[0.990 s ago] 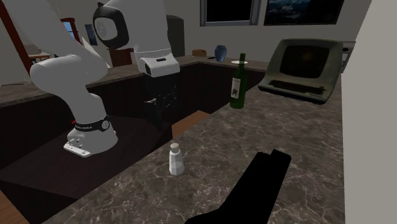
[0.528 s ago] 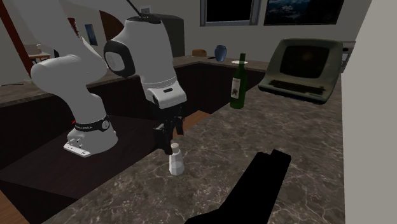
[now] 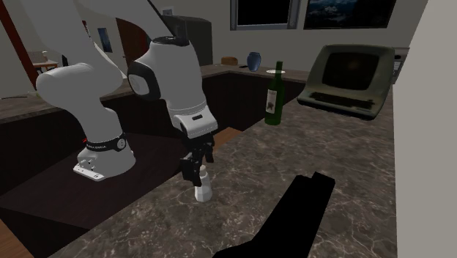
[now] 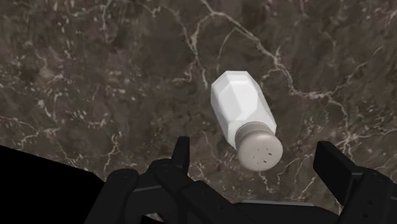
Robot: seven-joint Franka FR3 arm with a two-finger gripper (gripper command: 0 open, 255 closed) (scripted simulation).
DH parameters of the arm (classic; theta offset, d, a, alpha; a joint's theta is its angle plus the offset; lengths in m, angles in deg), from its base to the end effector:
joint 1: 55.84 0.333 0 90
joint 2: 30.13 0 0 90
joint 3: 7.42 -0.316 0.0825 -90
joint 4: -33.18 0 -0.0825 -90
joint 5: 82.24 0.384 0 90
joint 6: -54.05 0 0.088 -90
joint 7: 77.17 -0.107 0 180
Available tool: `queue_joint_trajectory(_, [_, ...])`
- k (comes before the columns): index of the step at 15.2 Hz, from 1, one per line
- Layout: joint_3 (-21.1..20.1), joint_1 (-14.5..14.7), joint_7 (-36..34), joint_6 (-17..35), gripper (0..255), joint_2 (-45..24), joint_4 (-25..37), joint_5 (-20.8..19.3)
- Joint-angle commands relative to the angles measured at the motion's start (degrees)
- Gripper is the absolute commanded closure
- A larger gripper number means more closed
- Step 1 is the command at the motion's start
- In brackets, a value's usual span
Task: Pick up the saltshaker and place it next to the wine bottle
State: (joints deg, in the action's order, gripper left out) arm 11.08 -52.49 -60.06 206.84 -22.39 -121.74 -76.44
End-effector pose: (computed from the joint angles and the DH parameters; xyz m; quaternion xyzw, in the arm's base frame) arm 0.3999 -0.1078 0.2783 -0.9976 0.0264 -0.0556 0.0324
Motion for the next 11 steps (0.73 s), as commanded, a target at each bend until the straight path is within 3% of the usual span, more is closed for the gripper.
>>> queue_joint_trajectory(1, [0.01,0.01,0.05,0.10,0,-0.03,-0.06,0.04])
queue_joint_trajectory(4, [0.01,0.01,0.04,0.09,0,-0.03,-0.05,0.04])
queue_joint_trajectory(5, [0.01,0.01,0.04,0.09,255,-0.03,-0.05,0.04])
queue_joint_trajectory(11, [0.02,0.01,0.05,0.11,255,-0.04,-0.06,0.04])
